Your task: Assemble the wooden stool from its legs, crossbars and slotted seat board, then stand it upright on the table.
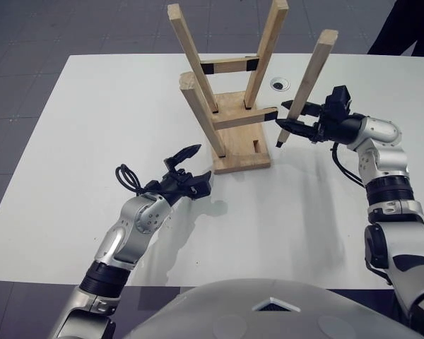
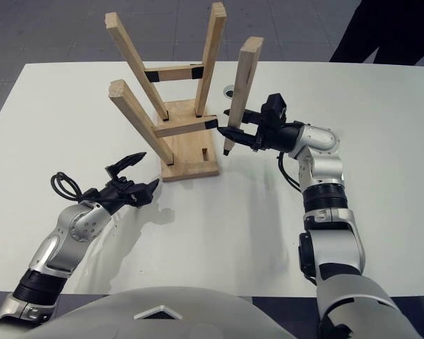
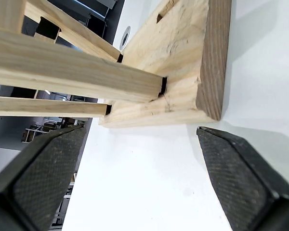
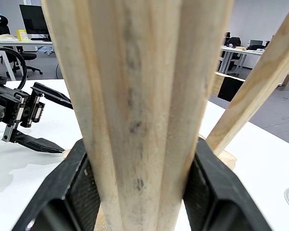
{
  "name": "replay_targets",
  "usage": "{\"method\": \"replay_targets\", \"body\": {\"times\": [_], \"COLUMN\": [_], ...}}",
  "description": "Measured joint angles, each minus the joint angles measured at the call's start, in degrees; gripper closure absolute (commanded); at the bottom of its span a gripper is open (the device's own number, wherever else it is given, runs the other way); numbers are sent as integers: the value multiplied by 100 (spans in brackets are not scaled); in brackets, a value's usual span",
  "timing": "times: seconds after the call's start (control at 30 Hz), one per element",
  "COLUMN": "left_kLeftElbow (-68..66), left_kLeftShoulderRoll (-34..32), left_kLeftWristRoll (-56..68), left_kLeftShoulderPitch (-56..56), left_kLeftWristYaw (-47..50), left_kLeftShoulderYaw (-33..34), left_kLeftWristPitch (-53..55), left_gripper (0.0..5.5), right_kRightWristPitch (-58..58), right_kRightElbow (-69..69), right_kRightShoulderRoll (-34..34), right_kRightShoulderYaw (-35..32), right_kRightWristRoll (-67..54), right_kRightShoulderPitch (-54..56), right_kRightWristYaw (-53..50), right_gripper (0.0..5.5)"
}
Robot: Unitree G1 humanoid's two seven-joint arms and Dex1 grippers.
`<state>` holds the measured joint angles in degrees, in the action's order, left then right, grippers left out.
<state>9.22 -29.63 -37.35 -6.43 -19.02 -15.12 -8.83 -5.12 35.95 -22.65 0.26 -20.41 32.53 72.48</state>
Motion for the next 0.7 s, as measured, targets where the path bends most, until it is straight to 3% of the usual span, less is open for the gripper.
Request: {"method": "replay_targets", "body": {"times": [0.4, 0.7], "left_kLeftElbow": [830, 47], "left_kLeftShoulderRoll": [-94, 264], "left_kLeftWristRoll": [529, 324], "left_kLeftShoulderPitch": [-192, 392], "left_kLeftWristYaw": [-98, 25], "left_kLeftShoulderYaw": [135, -113], "left_kLeftWristPitch": [-276, 16], "left_gripper": [127, 127], "right_kRightWristPitch": [99, 74], "right_kRightElbow": [-235, -273], "right_kRightShoulderRoll": [13, -143], "right_kRightShoulderYaw": [-147, -204], "right_kRightWristRoll": [2, -42], "right_kRightShoulderPitch": [-117, -401], "right_kRightWristYaw": [-491, 46], "right_gripper": [344, 344]}}
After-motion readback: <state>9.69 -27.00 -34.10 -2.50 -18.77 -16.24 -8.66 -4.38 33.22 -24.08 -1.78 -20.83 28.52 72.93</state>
